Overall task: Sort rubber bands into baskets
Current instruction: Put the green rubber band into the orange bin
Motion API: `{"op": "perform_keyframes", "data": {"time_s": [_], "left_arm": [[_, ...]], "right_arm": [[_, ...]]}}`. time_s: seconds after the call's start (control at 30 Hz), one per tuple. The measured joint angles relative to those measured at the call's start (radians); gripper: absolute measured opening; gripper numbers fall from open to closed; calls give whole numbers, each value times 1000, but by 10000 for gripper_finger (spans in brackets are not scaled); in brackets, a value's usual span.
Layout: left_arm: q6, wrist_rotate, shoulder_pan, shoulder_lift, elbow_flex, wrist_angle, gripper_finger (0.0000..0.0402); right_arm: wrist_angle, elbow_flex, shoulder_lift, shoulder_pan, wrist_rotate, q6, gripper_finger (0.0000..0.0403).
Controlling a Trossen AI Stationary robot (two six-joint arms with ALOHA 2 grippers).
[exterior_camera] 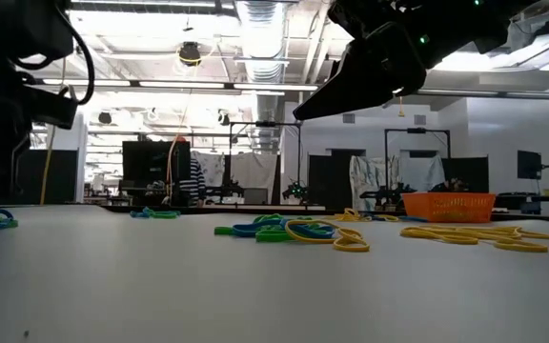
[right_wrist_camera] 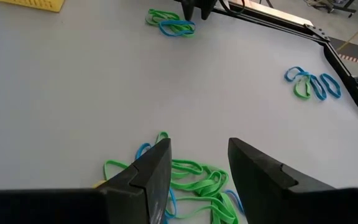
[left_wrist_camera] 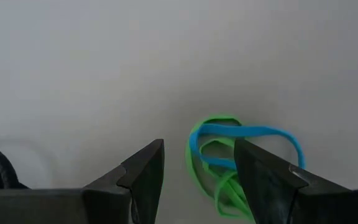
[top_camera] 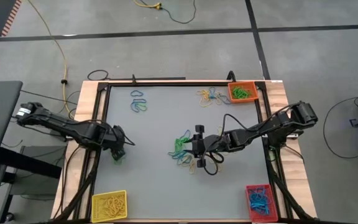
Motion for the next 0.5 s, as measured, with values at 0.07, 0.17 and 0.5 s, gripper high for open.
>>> {"op": "perform_keyframes", "data": {"time_s": [0.07,0.17,0.5], "left_arm": [[-10,-1,0,27,0,10,185],[-12,5,0,72,0,33,185],[11,48,0,225,1,63,160]], "right_arm": [[1,0,0,0,0,0,189],[1,0,0,0,0,0,189],[1,0,0,1,-1,3,189]]}}
